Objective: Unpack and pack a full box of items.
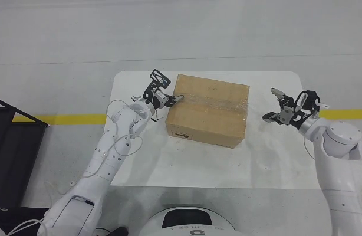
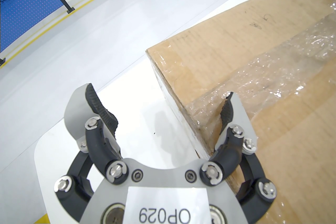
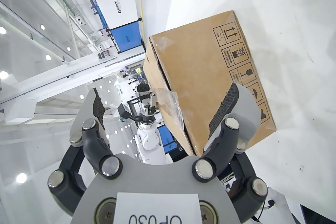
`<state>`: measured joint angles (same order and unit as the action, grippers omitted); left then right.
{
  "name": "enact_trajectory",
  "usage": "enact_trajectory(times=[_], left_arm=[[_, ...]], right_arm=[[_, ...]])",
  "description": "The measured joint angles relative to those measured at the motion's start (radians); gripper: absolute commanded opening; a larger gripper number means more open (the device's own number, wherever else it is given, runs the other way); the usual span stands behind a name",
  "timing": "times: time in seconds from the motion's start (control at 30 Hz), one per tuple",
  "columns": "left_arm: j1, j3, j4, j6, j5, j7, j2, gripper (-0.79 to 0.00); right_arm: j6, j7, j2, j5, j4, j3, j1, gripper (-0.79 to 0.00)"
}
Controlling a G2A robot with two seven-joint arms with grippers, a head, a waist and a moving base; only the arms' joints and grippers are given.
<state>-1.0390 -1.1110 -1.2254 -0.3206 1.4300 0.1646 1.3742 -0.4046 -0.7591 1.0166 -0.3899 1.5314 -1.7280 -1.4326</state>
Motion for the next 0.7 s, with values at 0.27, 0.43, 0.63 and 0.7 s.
enact_trajectory(times=[0.27,0.43,0.63,0.7], left_arm=[[0.000,0.000,0.000,0.000,0.000,0.000,0.000,0.000],[0.000,0.000,0.000,0.000,0.000,0.000,0.000,0.000],[0.000,0.000,0.000,0.000,0.000,0.000,0.000,0.000],[-0.008,-0.001,-0.006,0.006,0.001,-0.002,-0.001,0.000]], right_arm=[[0.245,0.060,0.022,-0.281,0.125,-0.122,-0.105,0.000],[0.269,0.004,0.028,-0.349,0.211,-0.101,-0.157,0.000],[0.268,0.008,0.028,-0.347,0.209,-0.102,-0.155,0.000],[0.269,0.010,0.028,-0.346,0.210,-0.100,-0.155,0.000]])
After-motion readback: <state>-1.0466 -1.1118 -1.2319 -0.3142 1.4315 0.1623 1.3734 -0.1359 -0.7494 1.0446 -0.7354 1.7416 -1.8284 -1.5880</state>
